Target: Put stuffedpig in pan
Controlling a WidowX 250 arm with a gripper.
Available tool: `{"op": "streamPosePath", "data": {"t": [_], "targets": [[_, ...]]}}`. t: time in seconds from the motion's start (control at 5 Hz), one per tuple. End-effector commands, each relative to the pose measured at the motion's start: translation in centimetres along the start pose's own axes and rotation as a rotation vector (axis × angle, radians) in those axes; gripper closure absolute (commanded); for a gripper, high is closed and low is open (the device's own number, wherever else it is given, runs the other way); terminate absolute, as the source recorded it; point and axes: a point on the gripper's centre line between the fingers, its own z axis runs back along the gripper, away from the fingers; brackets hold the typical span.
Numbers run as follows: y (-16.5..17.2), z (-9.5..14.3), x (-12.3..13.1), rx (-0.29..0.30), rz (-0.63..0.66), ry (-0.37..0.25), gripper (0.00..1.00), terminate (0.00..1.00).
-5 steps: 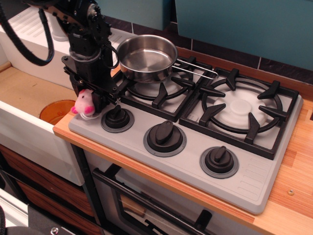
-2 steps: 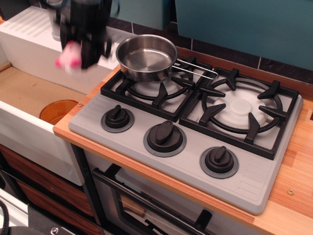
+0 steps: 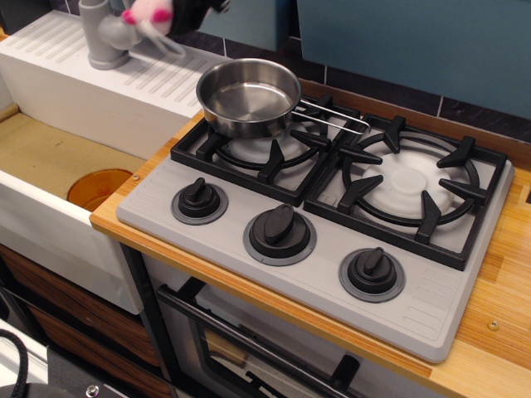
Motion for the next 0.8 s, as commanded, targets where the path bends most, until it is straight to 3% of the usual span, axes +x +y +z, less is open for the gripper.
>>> {"op": "streamPosePath", "data": {"t": [0.0, 0.4, 0.6], "targets": [[-1.9, 0.3, 3.0, -0.085, -0.027, -0.093, 1.00, 0.00], [-4.9, -1.4, 4.5, -0.214, -0.068, -0.133, 1.00, 0.00], [-5.2, -1.5, 5.1, -0.220, -0.075, -0.150, 1.00, 0.00]]}}
